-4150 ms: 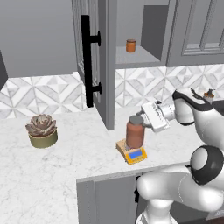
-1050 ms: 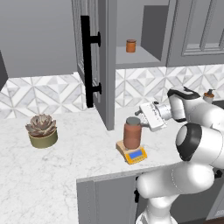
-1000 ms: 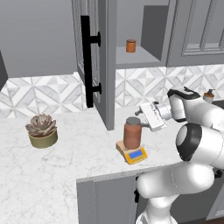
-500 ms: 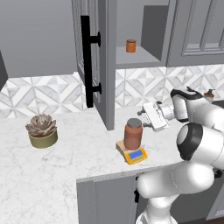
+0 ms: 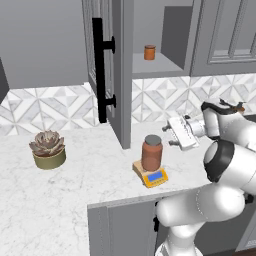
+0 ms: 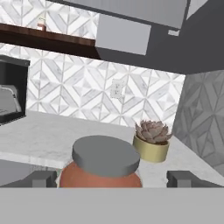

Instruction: Pick the honey bottle and place it on the digital scale for weighing, and close the cabinet.

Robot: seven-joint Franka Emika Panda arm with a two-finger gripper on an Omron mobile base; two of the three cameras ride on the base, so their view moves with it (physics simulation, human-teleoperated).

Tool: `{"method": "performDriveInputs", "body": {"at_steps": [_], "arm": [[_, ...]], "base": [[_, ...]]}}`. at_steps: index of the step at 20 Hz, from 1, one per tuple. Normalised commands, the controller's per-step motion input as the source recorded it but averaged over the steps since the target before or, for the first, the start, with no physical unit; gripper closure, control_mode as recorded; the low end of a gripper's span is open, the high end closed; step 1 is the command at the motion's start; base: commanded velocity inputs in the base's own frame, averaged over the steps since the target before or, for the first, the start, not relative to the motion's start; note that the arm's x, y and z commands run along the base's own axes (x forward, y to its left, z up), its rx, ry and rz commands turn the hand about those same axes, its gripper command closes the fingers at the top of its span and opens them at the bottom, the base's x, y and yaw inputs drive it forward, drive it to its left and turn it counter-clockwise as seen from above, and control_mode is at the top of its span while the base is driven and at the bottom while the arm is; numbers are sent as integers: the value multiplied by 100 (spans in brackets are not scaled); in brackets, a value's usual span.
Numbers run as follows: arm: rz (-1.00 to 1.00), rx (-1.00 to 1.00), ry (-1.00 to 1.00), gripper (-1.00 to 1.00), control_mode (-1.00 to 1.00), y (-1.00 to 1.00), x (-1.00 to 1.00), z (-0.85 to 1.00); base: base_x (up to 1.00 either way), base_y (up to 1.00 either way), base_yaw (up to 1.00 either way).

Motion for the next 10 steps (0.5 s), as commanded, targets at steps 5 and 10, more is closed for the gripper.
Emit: {"method": "performDriveInputs", "body": {"at_steps": [5,10], "arm": [[0,5,-59,-100,-100,-4,-100,73],[-5,9,-70,-100,-100,34,-100,86]], "base": [[0,0,0],[0,0,0]]}}
